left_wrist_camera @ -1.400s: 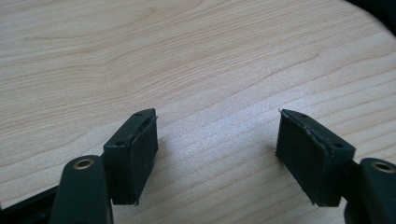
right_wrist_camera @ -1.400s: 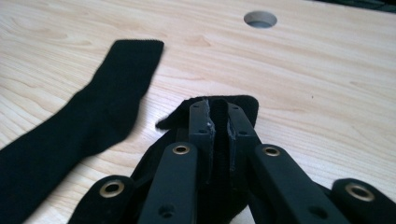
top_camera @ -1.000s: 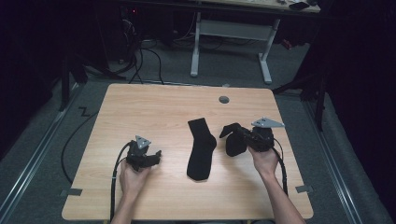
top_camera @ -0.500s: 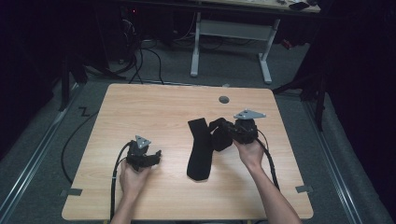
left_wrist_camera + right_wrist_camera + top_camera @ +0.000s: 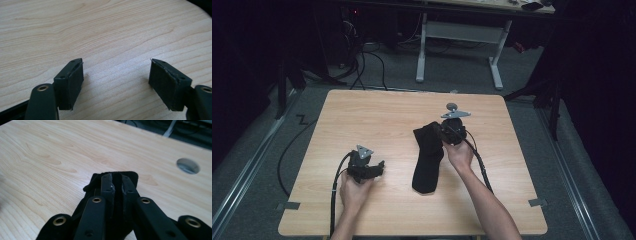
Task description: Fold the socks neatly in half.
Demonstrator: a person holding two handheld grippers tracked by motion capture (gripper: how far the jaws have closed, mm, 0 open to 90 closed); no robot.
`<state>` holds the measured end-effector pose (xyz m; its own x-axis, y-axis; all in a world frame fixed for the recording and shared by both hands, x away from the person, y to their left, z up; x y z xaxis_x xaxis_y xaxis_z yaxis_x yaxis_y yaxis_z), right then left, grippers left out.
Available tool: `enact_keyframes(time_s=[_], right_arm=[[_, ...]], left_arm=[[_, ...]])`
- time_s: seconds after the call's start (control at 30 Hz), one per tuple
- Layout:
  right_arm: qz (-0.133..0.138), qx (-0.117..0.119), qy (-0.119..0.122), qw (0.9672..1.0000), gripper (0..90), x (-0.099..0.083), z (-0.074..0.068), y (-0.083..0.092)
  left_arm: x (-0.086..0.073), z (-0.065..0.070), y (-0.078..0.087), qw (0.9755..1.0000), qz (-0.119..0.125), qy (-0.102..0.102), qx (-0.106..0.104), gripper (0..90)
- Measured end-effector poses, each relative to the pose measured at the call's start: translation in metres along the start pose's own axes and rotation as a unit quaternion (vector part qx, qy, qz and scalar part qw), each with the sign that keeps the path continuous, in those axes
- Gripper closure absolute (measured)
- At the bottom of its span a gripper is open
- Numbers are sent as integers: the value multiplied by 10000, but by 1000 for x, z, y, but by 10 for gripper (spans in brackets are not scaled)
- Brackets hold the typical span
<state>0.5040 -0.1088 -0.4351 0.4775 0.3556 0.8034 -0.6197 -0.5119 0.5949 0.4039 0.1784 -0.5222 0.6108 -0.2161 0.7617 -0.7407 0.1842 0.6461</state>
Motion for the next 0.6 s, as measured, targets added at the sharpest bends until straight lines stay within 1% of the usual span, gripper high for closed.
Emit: enact_keyframes(time_s=[0.03,0.1,0.17,0.23,0.27,0.37,0.47,0.5,0.53,0.57,0.6], right_arm=[[-41,-4,-38,10000,831,-2,0,-5],[-174,-12,-36,9998,823,-7,0,-13],[-365,-30,36,9993,804,-13,-2,-21],[-460,23,55,9989,776,-18,-3,-25],[-516,33,86,9986,747,-22,-4,-27],[-624,87,68,9980,656,-28,-4,-28],[-447,122,72,9989,584,-30,-4,-19],[-447,122,72,9989,584,-30,-4,-19],[-360,122,84,9992,568,-29,-4,-14],[-171,37,155,9997,542,-29,-4,-1],[-112,5,164,9998,539,-30,-4,4]], left_arm=[[0,0,0,10000,2,8,5,281],[0,0,0,10000,3,11,8,281],[0,0,0,10000,1,11,8,281],[0,0,0,10000,0,11,7,281],[0,0,0,10000,1,12,8,281],[0,0,0,10000,0,9,7,280],[0,0,0,10000,-2,6,7,280],[0,0,0,10000,-2,6,7,280],[0,0,0,10000,-2,6,7,280],[0,0,0,10000,-1,6,7,280],[0,0,0,10000,-1,5,7,280]])
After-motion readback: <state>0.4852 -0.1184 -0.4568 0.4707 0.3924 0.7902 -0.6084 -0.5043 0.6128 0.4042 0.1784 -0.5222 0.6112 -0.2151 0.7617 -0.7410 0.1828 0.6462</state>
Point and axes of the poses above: each handheld gripper's, and its own axes: y roughly backward along the jaws, x roughly out of its top, z roughly to its right, the point moved 2 cm from there along -y, roughly forward along the jaws, and after that the axes turned 3 degrees about x, right-handed, at the moved point
